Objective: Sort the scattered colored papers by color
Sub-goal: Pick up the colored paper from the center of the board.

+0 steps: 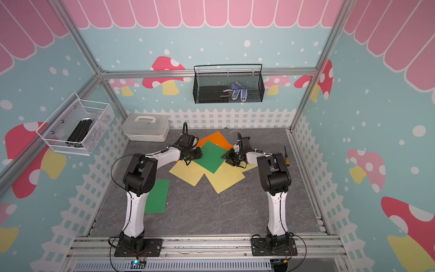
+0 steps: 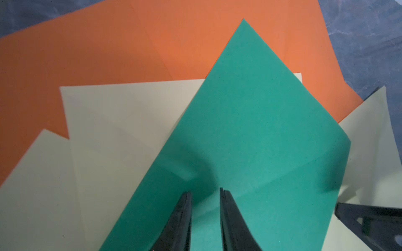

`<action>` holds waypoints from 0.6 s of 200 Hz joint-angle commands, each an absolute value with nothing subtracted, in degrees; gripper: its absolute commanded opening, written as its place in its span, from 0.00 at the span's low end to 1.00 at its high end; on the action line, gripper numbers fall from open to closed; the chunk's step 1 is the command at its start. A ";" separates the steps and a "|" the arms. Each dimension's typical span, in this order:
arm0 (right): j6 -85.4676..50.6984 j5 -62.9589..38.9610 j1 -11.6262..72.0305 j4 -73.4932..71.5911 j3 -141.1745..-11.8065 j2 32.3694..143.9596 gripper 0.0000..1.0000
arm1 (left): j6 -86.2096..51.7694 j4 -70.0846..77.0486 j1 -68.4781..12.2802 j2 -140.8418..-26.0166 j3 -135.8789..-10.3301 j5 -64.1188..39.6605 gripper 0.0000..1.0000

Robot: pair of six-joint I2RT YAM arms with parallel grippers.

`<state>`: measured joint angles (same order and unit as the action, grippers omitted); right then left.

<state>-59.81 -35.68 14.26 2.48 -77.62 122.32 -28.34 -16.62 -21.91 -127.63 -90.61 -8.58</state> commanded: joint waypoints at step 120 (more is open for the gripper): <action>-64.89 -35.12 15.29 -2.59 -70.15 115.53 0.43 | -32.78 -21.16 -23.16 -129.11 -86.38 -7.56 0.26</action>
<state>-63.51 -36.56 14.44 -2.85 -73.30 120.38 -31.31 -14.44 -22.74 -127.07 -88.90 -8.40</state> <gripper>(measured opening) 0.426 0.265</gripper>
